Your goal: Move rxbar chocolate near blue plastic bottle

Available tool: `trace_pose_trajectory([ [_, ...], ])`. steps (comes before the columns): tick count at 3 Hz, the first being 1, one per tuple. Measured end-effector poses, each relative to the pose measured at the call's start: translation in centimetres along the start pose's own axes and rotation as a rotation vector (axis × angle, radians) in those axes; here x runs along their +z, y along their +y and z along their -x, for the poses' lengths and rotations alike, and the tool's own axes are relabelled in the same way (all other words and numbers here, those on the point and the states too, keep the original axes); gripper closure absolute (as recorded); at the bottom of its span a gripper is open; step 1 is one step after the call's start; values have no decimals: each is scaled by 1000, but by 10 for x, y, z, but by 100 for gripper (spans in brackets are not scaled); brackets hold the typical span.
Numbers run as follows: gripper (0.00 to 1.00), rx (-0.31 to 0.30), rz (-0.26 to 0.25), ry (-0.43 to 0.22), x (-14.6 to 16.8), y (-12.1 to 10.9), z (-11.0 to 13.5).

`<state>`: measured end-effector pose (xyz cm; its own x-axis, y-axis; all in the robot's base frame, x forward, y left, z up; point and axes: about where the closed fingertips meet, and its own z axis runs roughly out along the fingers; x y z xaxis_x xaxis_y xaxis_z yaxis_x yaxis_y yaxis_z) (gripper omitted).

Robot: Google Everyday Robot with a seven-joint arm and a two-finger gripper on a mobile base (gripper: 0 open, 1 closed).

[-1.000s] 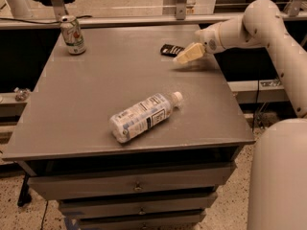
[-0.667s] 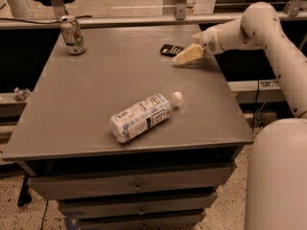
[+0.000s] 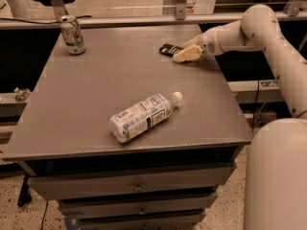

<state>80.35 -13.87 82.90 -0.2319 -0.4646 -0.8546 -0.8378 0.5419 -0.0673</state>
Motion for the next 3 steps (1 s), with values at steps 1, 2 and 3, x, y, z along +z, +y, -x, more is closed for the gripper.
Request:
trace_pose_trajectory([
  [1, 87, 6, 10, -10, -7, 3, 4],
  [2, 100, -6, 29, -46, -26, 9, 20],
  [3, 100, -20, 91, -99, -52, 30, 39],
])
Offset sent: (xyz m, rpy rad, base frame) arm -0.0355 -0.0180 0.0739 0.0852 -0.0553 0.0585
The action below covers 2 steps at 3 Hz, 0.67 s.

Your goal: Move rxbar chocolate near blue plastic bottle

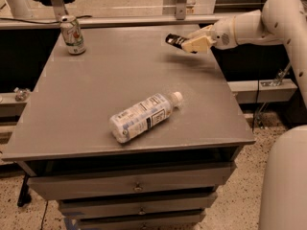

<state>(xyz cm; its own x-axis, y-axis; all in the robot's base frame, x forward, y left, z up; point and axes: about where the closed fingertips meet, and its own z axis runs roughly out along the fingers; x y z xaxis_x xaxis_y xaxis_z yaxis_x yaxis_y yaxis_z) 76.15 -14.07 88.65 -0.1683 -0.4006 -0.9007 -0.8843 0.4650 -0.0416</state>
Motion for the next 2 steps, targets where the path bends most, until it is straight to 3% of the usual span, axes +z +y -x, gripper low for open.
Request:
trace_pose_trajectory([
  [1, 100, -45, 101, 6, -17, 40, 7],
  [2, 100, -99, 151, 70, -32, 78, -5],
])
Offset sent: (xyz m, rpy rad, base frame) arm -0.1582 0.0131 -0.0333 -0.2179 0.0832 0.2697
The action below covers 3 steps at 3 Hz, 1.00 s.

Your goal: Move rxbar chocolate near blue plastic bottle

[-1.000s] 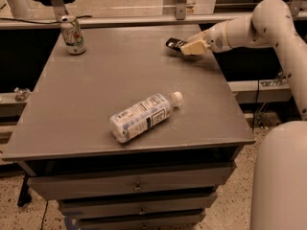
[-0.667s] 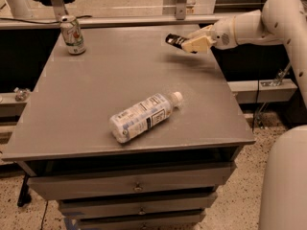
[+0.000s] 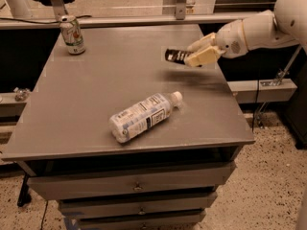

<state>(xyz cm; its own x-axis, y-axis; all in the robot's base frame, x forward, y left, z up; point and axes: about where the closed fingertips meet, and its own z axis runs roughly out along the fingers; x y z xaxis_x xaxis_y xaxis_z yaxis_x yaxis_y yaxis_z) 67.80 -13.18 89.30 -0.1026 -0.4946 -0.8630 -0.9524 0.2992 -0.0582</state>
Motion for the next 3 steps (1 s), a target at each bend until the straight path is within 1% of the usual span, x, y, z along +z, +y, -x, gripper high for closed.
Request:
trace_pose_trajectory([
  [1, 100, -34, 48, 99, -3, 46, -25],
  [2, 100, -52, 74, 169, -4, 80, -48],
  [3, 100, -69, 91, 205, -10, 97, -57],
])
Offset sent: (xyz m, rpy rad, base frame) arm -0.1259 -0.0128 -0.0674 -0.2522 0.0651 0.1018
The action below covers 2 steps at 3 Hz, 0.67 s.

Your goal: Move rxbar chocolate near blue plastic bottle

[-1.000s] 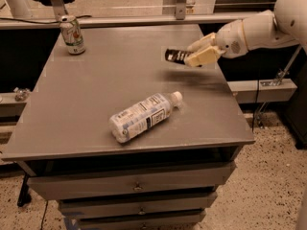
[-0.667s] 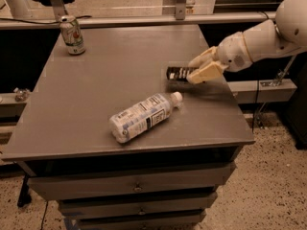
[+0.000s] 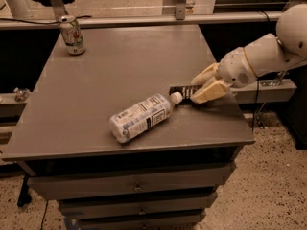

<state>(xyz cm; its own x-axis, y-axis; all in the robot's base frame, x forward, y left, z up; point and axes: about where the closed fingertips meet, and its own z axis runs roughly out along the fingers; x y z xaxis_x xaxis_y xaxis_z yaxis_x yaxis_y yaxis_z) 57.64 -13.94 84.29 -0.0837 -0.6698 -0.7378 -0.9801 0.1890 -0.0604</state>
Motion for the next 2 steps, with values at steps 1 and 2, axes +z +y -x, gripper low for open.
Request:
trace_pose_trajectory([
  [1, 100, -45, 13, 22, -8, 9, -1],
  [2, 82, -112, 47, 29, -12, 20, 3],
])
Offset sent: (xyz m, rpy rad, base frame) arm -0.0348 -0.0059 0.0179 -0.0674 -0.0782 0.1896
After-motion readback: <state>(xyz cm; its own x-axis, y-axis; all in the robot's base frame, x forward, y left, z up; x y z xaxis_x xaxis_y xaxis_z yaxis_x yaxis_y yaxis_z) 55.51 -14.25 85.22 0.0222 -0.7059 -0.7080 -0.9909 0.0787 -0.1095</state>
